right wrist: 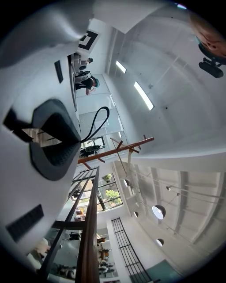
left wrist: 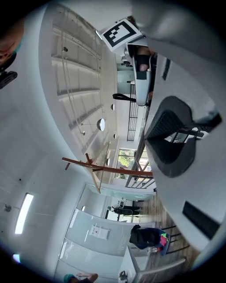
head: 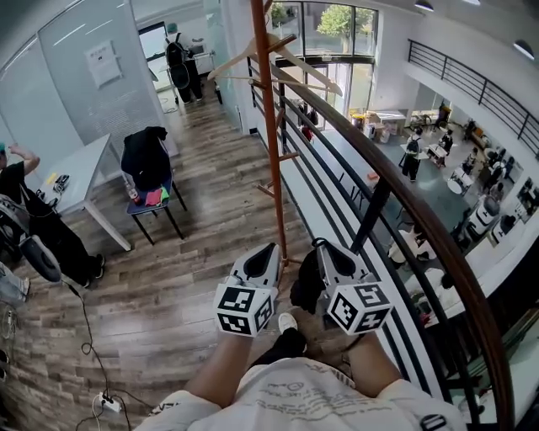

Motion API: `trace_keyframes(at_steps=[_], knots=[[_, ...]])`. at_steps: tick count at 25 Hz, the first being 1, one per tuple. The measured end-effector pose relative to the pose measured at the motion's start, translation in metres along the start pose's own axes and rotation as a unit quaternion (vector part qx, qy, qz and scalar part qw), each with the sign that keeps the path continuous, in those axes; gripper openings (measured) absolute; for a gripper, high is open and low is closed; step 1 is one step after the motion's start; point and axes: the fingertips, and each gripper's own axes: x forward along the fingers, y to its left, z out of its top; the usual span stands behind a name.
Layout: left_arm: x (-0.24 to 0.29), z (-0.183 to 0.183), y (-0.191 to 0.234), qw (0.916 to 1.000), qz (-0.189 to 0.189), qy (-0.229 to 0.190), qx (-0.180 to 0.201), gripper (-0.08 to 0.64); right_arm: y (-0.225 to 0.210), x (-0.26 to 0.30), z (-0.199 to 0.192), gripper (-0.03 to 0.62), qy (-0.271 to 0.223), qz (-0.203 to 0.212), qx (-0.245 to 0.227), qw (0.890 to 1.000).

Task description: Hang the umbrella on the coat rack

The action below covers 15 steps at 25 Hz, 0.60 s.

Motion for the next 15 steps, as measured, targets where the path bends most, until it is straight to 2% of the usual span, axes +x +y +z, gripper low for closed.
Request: trace_keyframes(at_steps=[7,15], knots=[[0.043,0.005,0.013,0.9999,-0.011,-0.003,-0.003,0.006,-0.028,0.03,0.007,0.005,0.002,-0.002,-0.001,1.0],[0.1,0.014,0.045,0.9999,-0.002,0.001,-0.014,0.006,-0.064,0.081,0.023,0.005,0.011,0.005,-0.003,1.0]])
